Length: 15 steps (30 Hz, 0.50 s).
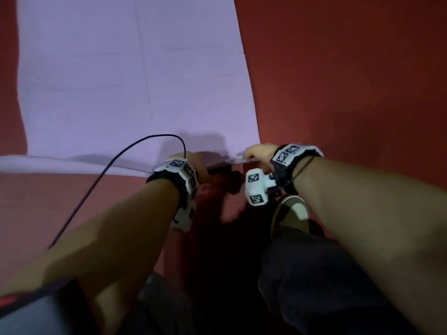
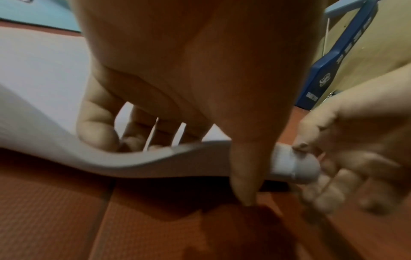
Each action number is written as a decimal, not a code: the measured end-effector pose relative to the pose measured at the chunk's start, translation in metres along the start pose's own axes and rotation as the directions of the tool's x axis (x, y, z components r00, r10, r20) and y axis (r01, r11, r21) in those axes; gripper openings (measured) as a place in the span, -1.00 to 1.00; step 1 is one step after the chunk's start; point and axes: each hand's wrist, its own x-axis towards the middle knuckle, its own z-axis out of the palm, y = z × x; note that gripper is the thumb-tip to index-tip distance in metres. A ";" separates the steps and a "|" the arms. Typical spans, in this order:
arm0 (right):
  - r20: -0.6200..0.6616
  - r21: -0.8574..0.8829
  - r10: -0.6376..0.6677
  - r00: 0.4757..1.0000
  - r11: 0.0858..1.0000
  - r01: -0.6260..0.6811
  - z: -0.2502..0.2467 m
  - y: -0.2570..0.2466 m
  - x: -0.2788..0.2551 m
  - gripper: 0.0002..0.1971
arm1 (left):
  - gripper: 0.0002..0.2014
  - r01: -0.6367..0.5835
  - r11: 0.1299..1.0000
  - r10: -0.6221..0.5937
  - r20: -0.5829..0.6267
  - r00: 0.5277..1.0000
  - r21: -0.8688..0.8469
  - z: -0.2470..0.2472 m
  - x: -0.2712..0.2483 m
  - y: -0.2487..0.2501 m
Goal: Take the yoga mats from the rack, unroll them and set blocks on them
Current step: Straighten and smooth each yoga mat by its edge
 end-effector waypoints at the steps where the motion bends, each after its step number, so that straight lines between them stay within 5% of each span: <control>1: -0.014 0.164 0.021 1.000 0.986 -0.018 0.006 0.006 0.003 -0.75 | -0.13 -0.005 1.000 0.006 0.040 0.999 -0.030 0.002 0.003 0.002; 3: -0.057 0.333 0.037 0.998 0.943 -0.016 0.013 0.019 0.011 -0.64 | -0.15 0.015 0.996 -0.008 0.081 0.997 -0.092 0.008 0.007 0.007; 7: -0.199 0.374 -0.003 0.980 0.924 0.079 0.016 0.045 0.024 -0.53 | -0.47 -0.036 0.997 0.036 0.009 0.999 -0.064 0.018 0.012 0.006; 15: -0.418 0.055 -0.110 0.902 0.988 0.146 0.028 0.068 0.045 -0.58 | -0.23 0.016 0.994 -0.023 -0.065 0.998 -0.107 0.031 0.016 0.015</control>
